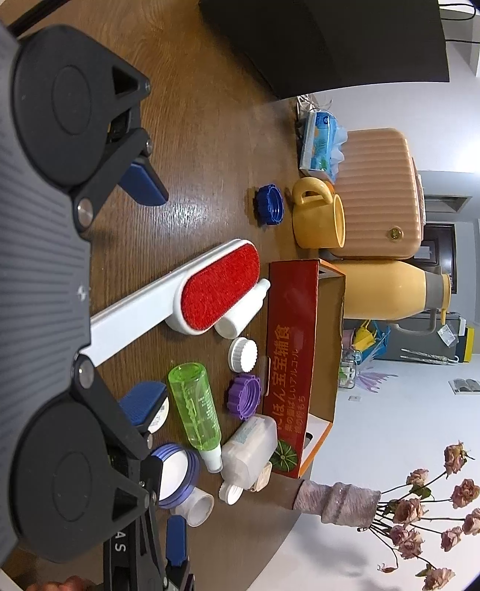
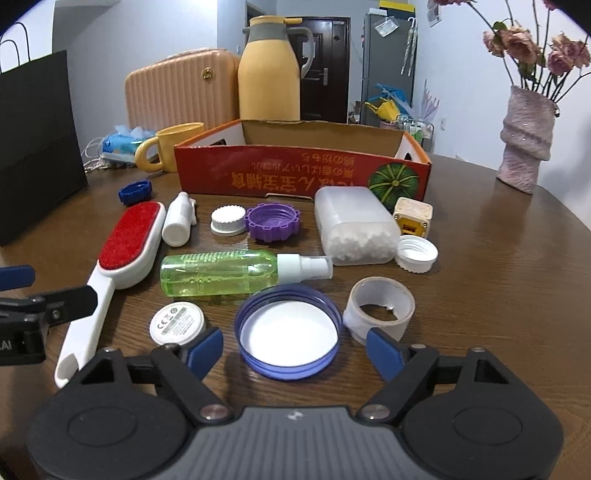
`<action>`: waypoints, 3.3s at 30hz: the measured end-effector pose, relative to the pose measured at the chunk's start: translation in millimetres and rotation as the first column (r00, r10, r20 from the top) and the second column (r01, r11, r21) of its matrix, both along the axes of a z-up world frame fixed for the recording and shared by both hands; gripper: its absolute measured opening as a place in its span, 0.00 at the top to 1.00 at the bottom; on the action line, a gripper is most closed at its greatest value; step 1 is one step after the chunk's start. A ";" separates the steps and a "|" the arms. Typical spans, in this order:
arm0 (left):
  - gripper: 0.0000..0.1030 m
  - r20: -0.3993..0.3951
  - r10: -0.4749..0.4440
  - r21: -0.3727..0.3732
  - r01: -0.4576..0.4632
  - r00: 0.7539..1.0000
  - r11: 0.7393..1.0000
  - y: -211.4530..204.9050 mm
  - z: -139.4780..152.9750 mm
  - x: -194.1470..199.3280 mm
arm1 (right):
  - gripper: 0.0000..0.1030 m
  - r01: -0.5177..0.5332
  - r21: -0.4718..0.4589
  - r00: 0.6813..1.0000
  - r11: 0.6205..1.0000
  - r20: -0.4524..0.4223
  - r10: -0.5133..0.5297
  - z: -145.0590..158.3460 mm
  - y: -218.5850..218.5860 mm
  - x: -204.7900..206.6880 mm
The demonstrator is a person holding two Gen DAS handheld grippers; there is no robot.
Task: Organize rigid objects
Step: 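Grasp the blue-rimmed clear lid with the right tool while the left tool approaches the red lint brush, then close the left tool on the red lint brush handle while the right tool holds the lid, then carry the lint brush with the left tool while the right tool carries the lid over the box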
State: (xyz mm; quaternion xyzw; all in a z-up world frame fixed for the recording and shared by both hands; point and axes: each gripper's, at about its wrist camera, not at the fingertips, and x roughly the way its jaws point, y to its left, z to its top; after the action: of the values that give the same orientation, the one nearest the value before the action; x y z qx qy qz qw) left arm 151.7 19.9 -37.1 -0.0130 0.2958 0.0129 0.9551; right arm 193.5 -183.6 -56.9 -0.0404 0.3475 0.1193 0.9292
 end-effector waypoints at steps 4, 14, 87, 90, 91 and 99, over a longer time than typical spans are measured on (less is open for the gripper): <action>0.00 -0.007 0.006 -0.004 -0.006 1.000 1.000 2.0 -2.2 4.4 | 0.23 -0.016 -0.008 1.000 1.000 -0.009 0.016 -2.6 4.1 7.8; 0.00 -0.021 0.020 -0.005 -0.020 1.000 1.000 1.8 -3.2 11.0 | 0.37 -0.057 0.068 0.998 0.996 -0.003 0.057 -3.3 -1.5 13.8; 0.43 -0.037 0.108 0.015 -0.108 0.993 0.994 -13.8 22.1 69.1 | 0.37 0.039 0.117 0.985 0.992 0.165 -0.058 39.1 -48.0 25.7; 0.43 -0.023 0.098 0.016 -0.098 0.995 0.995 -15.2 28.5 68.9 | 0.37 0.043 0.116 0.982 0.992 0.179 -0.064 45.6 -48.4 27.9; 0.43 -0.017 0.094 0.016 -0.093 0.995 0.995 -15.7 31.1 69.3 | 0.37 0.044 0.115 0.981 0.992 0.183 -0.065 47.9 -48.0 29.2; 0.43 0.014 0.055 0.018 -0.055 0.998 0.998 -22.4 48.7 78.4 | 0.37 0.047 0.102 0.974 0.994 0.216 -0.069 65.1 -45.6 41.4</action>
State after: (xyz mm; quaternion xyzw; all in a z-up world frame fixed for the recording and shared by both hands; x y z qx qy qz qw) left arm 230.2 -2.6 11.6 -0.0124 0.2885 0.0417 0.9565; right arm 234.9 -229.2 8.2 0.0017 0.2375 0.1035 0.9659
